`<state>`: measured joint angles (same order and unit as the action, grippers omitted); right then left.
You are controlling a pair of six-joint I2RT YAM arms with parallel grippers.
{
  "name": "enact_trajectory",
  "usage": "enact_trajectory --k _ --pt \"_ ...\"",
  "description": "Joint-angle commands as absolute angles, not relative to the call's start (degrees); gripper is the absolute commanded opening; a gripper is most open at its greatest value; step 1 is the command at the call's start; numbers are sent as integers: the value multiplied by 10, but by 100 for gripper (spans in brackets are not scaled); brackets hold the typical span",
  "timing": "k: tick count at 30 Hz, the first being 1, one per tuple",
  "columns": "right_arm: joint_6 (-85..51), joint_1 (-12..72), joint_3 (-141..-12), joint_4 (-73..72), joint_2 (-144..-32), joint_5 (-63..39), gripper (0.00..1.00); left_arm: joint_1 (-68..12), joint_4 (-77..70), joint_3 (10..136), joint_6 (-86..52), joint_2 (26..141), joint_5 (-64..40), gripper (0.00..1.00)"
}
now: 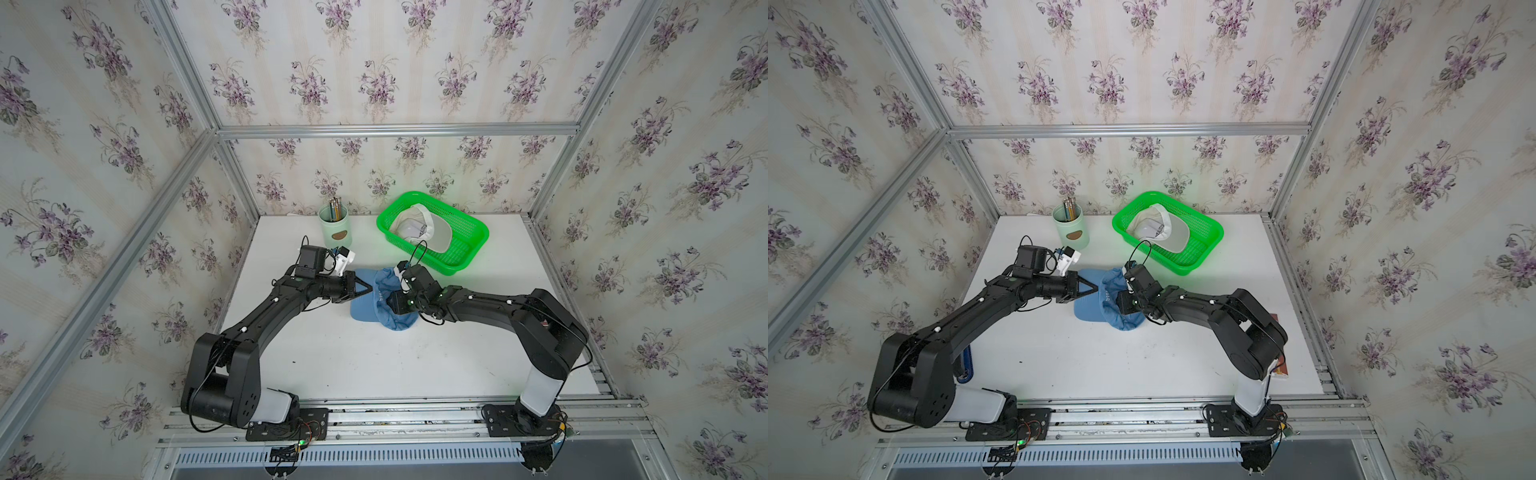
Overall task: Turn the baseball cap inside out
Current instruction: Turn over the baseball cap.
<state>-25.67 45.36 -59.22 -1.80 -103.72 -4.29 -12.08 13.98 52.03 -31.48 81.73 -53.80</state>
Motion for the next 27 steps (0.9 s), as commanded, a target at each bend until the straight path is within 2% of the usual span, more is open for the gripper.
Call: enact_trajectory --k 1,4,7,10,14,16,18,22,27 --pt "-282 451 -595 -33 -1049 -36 54 -121 131 520 -304 815 -558 8" --pt "-290 450 -592 -67 -1062 -53 60 -124 132 519 -303 815 -559 7" --pt "-294 450 -595 -91 -1083 -66 57 -124 123 511 -309 814 -565 6" --pt "-297 450 -582 -133 -1096 -84 41 -124 111 505 -318 815 -568 6" --pt "-295 450 -555 -182 -1090 -94 13 -122 112 508 -322 822 -560 6" --pt "-292 450 -543 -187 -1072 -93 3 -119 125 513 -323 826 -538 6" --pt "-287 451 -526 -193 -1032 -87 1 -114 166 525 -328 836 -482 10" --pt "-268 452 -489 -206 -924 -68 1 -104 242 551 -355 868 -377 9" --pt "-251 452 -414 -282 -798 -52 0 -98 261 568 -388 918 -363 7"
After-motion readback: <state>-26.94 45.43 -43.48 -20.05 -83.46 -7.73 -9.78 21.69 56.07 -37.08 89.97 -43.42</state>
